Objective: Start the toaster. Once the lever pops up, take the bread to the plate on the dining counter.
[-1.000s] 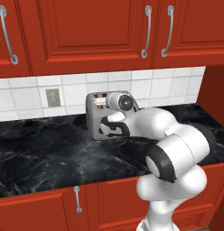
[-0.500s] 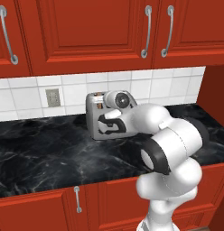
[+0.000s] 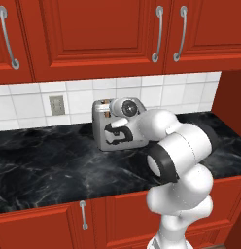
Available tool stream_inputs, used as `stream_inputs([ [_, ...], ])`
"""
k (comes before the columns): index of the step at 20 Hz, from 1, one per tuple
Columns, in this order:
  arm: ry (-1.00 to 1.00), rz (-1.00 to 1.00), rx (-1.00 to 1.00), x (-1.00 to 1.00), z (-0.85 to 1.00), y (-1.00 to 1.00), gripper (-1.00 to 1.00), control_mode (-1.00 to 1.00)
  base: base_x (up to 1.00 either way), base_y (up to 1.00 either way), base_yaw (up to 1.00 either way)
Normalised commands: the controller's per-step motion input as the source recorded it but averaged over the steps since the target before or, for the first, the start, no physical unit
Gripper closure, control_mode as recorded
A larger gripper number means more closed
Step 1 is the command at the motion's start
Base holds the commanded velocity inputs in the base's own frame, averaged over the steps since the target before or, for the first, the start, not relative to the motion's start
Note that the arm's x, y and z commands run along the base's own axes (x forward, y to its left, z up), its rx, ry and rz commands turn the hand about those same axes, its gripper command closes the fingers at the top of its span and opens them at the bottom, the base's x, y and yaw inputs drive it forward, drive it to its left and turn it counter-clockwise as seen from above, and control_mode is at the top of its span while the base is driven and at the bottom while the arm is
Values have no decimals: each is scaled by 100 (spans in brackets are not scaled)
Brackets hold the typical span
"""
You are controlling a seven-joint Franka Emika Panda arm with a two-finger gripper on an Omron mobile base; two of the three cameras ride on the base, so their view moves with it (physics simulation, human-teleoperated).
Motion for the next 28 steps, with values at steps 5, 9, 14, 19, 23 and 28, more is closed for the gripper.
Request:
stream_inputs([
  [5, 0, -1, 0, 12, -14, 0, -100, -100, 0, 0, 0],
  [9, 0, -1, 0, 8, -14, 1, -100, -100, 0, 0, 0],
  [14, 0, 0, 0, 2, -9, 2, -100, -100, 0, 0, 0],
  [19, 0, 0, 0, 5, -7, 10, -100, -100, 0, 0, 0],
  [23, 0, -2, 0, 14, -3, 13, -100, -100, 0, 0, 0],
  [28, 0, -2, 0, 11, 0, 3, -100, -100, 0, 0, 0],
])
